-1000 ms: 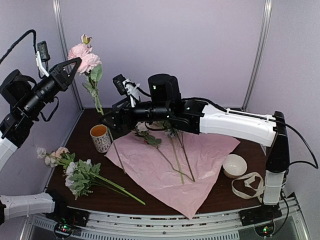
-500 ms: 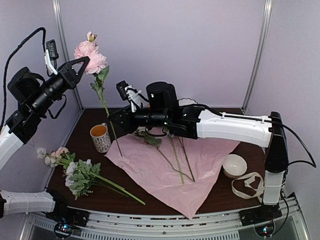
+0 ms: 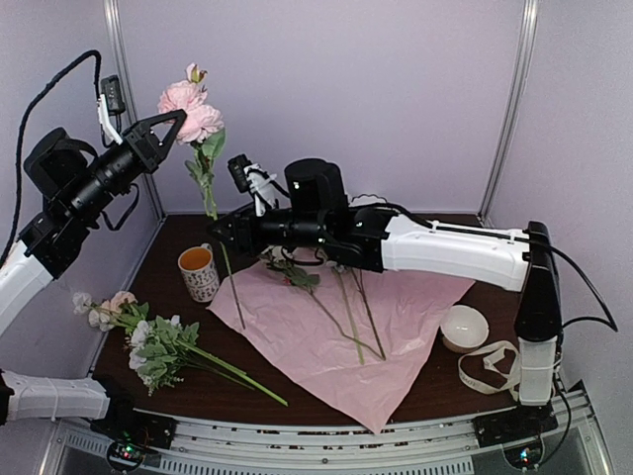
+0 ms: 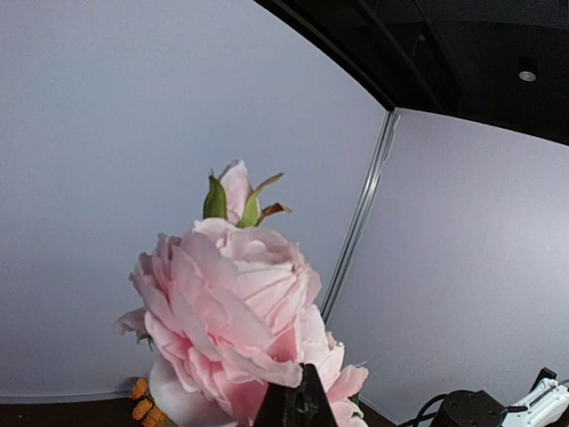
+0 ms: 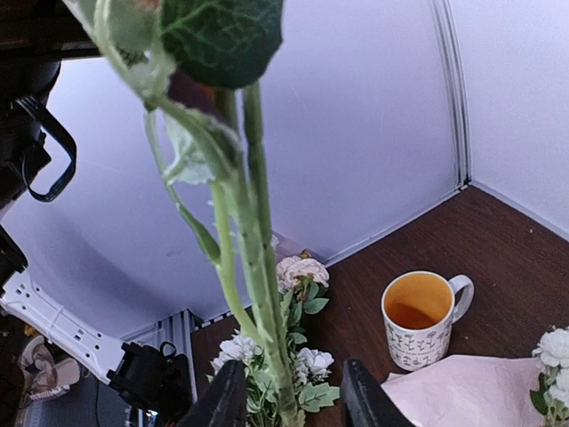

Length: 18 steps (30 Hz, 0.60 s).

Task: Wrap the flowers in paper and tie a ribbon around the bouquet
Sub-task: Pass from the left arm to the right

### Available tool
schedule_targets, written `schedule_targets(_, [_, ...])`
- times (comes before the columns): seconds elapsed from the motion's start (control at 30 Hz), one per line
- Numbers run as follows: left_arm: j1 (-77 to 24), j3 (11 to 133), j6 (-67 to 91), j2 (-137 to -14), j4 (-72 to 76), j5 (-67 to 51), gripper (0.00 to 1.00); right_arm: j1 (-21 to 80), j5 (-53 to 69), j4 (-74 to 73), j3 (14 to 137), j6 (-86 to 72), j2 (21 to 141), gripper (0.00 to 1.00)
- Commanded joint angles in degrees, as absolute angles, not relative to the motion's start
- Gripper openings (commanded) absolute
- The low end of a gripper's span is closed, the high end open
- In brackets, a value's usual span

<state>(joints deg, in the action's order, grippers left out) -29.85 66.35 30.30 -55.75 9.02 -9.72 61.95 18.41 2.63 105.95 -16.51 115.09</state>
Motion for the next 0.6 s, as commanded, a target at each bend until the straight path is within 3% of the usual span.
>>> schedule_targets(0.0, [-30.4, 68.3, 31.8, -56.5, 13.5, -11.9, 0.0, 62.0, 18.4, 1.9, 108.3, -16.5, 116.3, 0.25])
schedule_targets(0.1, [-30.4, 68.7, 31.7, -56.7, 13.2, -12.2, 0.0, 61.8, 16.6, 1.1, 108.0, -16.3, 116.0, 0.0])
schedule_targets(0.27, [-30.4, 69.4, 29.7, -56.7, 9.7, -8.4, 0.0, 60.8, 13.8, 0.1, 105.4, -16.5, 113.5, 0.0])
schedule_targets(0.3, [-30.4, 69.9, 28.8, -56.6, 7.8, -6.5, 0.16, 60.3, 12.9, -0.9, 104.5, -16.8, 112.4, 0.0])
schedule_targets(0.33, [-30.4, 70.7, 27.4, -56.7, 4.9, -4.1, 0.48, 59.5, 11.9, -2.5, 103.4, -17.4, 111.4, 0.0])
schedule_targets(0.37, [-30.4, 71.6, 26.1, -57.3, -0.3, -0.9, 0.66, 58.5, 11.3, -3.8, 102.1, -18.2, 109.6, 0.0])
schedule_targets(0.4, [-30.4, 73.2, 25.0, -58.2, -5.0, 3.0, 0.77, 57.4, 10.6, -5.6, 100.9, -19.1, 108.5, 0.0])
schedule_targets(0.57, [-28.8, 77.4, 25.1, -65.4, -25.6, 19.3, 0.9, 51.2, 4.6, -21.5, 99.0, -21.7, 107.0, 0.0])
